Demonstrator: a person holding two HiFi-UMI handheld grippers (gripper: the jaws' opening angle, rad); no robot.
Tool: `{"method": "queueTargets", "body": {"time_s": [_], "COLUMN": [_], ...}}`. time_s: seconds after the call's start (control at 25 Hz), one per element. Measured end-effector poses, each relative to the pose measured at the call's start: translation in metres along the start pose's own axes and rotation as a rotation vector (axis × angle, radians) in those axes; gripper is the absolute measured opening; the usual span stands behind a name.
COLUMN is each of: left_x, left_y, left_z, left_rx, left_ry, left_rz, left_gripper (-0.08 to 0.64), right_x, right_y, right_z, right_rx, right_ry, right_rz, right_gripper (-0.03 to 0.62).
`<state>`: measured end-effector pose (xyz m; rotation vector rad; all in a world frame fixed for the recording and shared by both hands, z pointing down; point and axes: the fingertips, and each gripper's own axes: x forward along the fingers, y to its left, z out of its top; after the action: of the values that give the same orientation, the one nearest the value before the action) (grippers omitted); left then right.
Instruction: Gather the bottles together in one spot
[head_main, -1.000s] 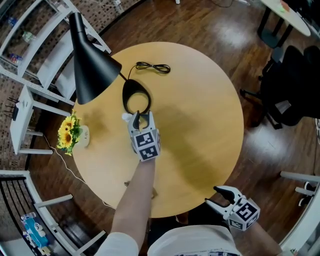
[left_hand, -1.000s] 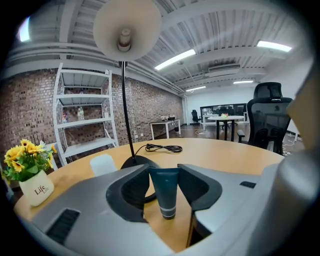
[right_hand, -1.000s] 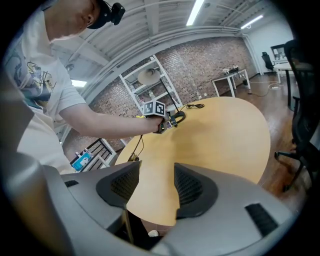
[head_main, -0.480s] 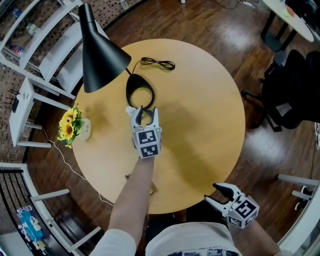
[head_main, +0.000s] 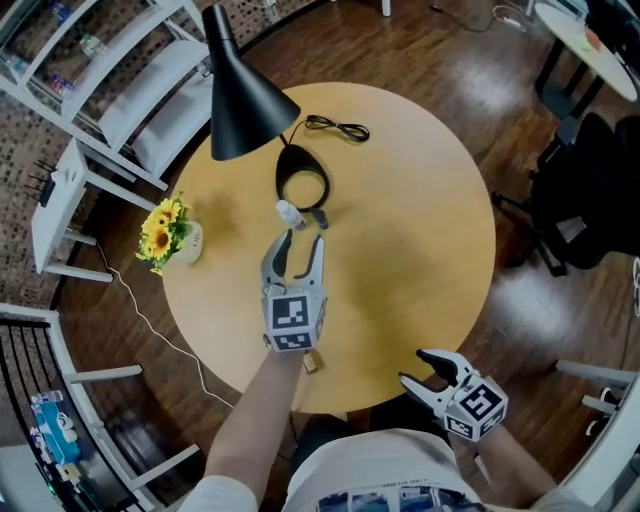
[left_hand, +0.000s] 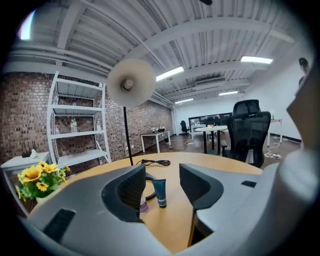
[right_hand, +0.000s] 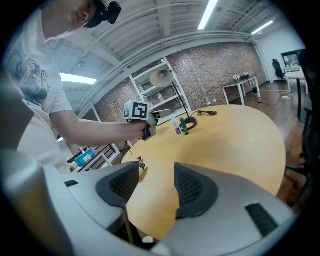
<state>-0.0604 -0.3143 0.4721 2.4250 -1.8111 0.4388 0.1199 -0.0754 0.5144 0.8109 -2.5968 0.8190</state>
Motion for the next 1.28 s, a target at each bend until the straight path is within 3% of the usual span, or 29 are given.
{"method": "queueTargets", "body": {"time_s": [0.2, 0.4, 0.8, 1.28], "left_x": [-0.100, -0.205, -0.384, -0.507], "left_y": [0.015, 0.034, 0.059, 0.048], "left_z": [0.027, 0.033, -0.031, -0.084], "left_rx": [-0.111, -0.198, -0.282, -0.299], "left_ry": [-0.023, -0.017, 0.056, 0.121], "left_rz": [-0.039, -0.078, -0.095, -0.194], "left_gripper": [0.202, 0.202, 0.202, 0.204], "right_x": [0.006, 0.006, -0.008, -0.034], "right_y": [0.030, 0.067, 0.170, 0.274], "right_z": [0.019, 0.035, 0.021, -0.038], "right_rx": [-0.090, -0.167, -0.235, -0.237], "right_ry": [-0.030, -0.073, -0.097, -0.082], "right_rz": [0.029, -0.002, -0.142, -0.345], "right_gripper": [0.242, 0.242, 0.242, 0.242]}}
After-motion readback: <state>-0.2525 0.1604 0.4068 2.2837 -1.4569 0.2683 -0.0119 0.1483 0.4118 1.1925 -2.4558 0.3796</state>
